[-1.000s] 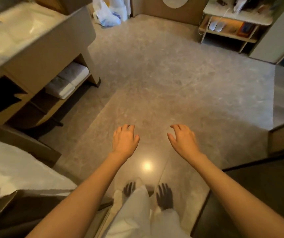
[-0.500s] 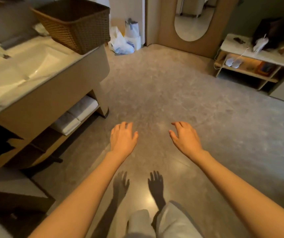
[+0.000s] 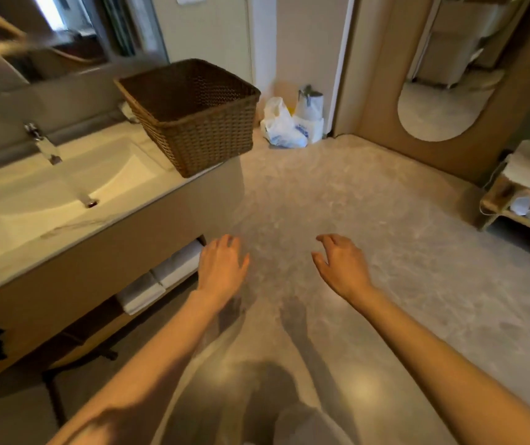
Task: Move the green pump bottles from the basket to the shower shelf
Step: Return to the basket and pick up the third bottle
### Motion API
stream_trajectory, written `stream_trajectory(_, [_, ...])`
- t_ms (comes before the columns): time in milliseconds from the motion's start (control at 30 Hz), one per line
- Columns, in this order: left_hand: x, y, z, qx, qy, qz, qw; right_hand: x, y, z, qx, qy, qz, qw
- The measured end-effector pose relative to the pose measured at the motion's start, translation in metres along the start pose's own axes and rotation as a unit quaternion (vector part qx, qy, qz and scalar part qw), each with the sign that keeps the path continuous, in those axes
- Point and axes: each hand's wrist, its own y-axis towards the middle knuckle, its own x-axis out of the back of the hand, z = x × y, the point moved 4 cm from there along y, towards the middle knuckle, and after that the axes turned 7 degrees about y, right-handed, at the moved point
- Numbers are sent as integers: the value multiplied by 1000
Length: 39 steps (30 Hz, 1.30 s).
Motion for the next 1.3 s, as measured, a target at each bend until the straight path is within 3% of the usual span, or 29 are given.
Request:
stream_trajectory(200, [34,107,11,36,6,-23,999,12,127,15,63,17,22,998])
stream_trajectory(400, [101,232,48,28,22,-207,978,49,275,56,127,36,-64,989])
stream_trajectory(533, [137,309,92,75,30,-240,967,77,367,108,173,53,-108,978])
stream_trajectory(667, [136,374,123,108,37,-195,974,73,436,147,214,87,-108,967])
stream_trajectory(933, [95,466,161,171,28,-122,977,30,563,185,296,90,-34,950])
stream_trajectory(1300, [42,518,209,375,31,21,926,-55,680,243,421,54,186,886])
